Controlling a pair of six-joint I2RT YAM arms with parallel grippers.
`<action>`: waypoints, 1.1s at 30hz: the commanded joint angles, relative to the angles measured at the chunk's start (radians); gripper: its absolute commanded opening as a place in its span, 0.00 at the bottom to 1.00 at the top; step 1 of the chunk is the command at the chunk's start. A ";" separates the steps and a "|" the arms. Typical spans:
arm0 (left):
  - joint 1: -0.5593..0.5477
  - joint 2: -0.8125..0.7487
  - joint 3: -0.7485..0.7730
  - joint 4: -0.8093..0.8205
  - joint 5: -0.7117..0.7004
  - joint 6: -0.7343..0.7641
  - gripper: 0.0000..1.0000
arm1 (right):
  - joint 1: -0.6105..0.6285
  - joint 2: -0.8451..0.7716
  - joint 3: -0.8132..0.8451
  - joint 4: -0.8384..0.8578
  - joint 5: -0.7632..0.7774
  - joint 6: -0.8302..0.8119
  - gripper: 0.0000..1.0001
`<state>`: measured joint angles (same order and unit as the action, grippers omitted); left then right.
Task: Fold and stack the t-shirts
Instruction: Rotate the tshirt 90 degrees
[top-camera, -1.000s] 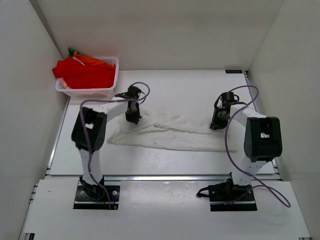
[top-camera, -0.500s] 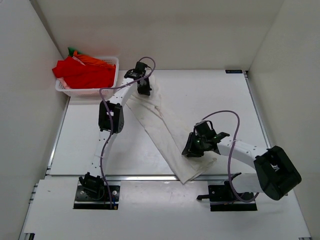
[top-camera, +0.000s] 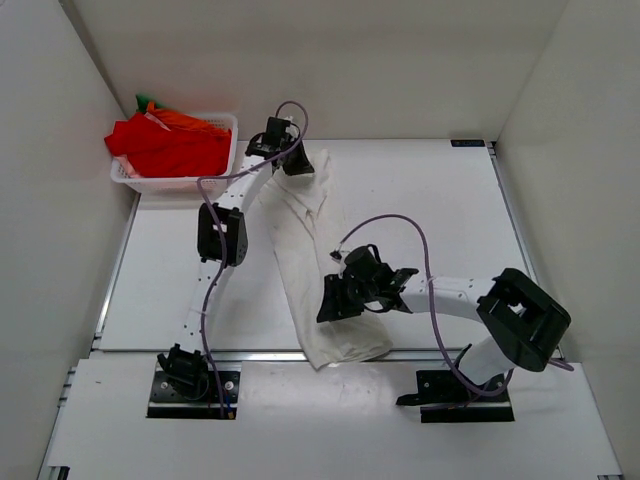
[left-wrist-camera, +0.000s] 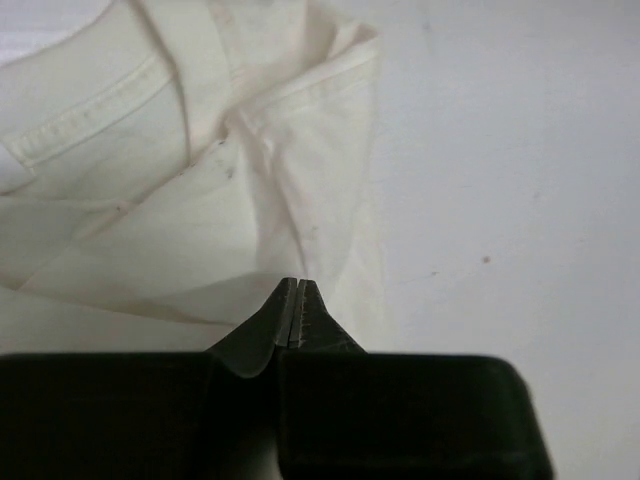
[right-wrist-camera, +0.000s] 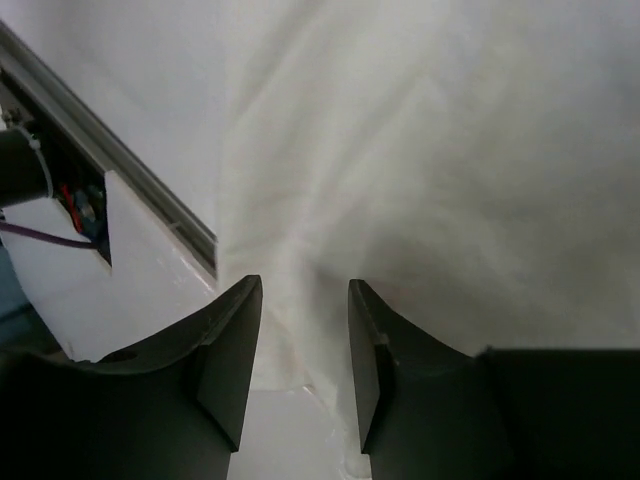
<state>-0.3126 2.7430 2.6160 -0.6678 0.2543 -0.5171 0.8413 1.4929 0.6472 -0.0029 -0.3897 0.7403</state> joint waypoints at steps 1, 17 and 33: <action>0.020 -0.210 -0.028 0.158 0.126 -0.038 0.02 | 0.016 -0.020 0.103 0.005 0.020 -0.174 0.39; 0.014 -0.525 -0.772 -0.068 -0.220 0.115 0.01 | -0.321 0.225 0.401 -0.149 0.141 -0.521 0.31; 0.041 0.043 0.016 -0.375 -0.135 0.035 0.00 | -0.298 0.411 0.499 -0.204 0.126 -0.512 0.28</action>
<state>-0.3103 2.7625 2.6751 -0.9661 0.0689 -0.4477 0.5365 1.8977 1.1687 -0.1928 -0.2459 0.2176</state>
